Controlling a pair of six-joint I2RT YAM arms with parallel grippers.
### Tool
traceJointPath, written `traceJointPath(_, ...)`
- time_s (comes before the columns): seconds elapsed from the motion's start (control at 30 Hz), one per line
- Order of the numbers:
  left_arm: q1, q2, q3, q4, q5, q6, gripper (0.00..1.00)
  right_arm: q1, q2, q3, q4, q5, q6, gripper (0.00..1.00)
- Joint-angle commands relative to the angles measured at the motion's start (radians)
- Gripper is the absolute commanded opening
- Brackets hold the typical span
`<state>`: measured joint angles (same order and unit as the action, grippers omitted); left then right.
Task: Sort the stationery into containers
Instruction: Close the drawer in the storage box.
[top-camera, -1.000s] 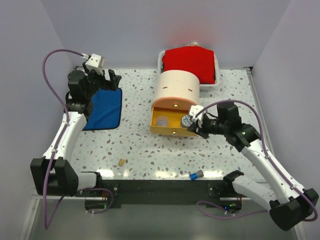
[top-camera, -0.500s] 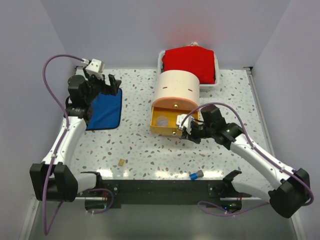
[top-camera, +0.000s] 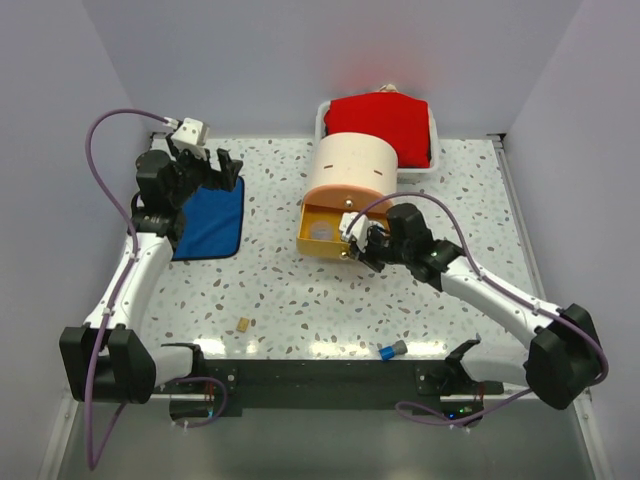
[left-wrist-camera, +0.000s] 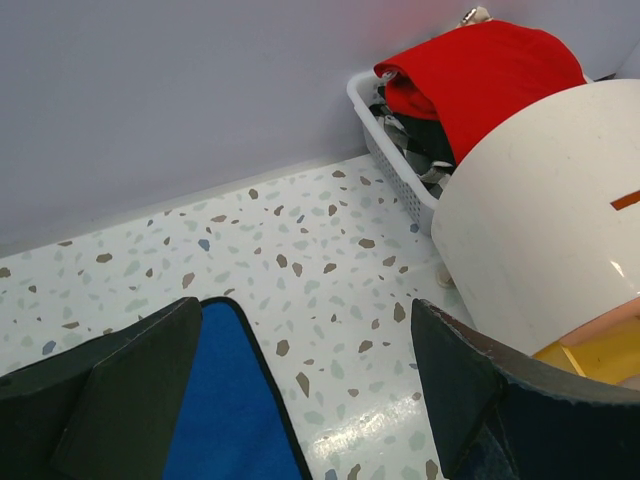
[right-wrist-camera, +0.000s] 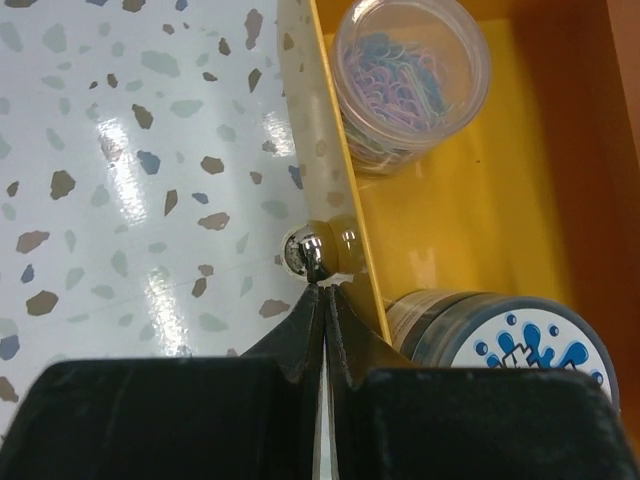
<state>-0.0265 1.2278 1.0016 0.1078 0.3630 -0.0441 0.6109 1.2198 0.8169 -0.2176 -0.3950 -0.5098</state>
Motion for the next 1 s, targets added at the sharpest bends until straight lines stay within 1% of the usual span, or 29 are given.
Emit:
traceJointPath(0.0, 0.002, -0.001, 0.005, 0.035, 0.005, -0.01, 0.9, -0.007, 0.055, 0.068, 0.202, 0.131, 0.039, 0.0)
traceJointPath(0.13, 0.002, 0.004, 0.005, 0.036, 0.004, -0.008, 0.9, -0.005, 0.086, 0.082, 0.271, 0.199, 0.044, 0.0)
traceJointPath(0.43, 0.002, 0.016, 0.002, 0.049, 0.005, -0.013, 0.9, -0.005, 0.162, 0.117, 0.333, 0.324, -0.002, 0.0)
traceJointPath(0.6, 0.002, 0.022, 0.003, 0.05, 0.002, -0.011, 0.9, -0.005, 0.175, 0.105, 0.385, 0.373, -0.012, 0.0)
traceJointPath(0.8, 0.0, 0.032, 0.009, 0.026, -0.058, 0.007, 0.91, -0.007, 0.199, 0.097, 0.445, 0.452, -0.007, 0.0)
traceJointPath(0.9, -0.001, 0.032, 0.009, 0.018, -0.085, 0.006, 0.91, -0.005, 0.201, 0.102, 0.437, 0.444, -0.009, 0.0)
traceJointPath(0.97, -0.021, 0.029, 0.008, 0.009, -0.124, 0.004, 0.92, -0.007, 0.196, 0.117, 0.414, 0.429, -0.003, 0.0)
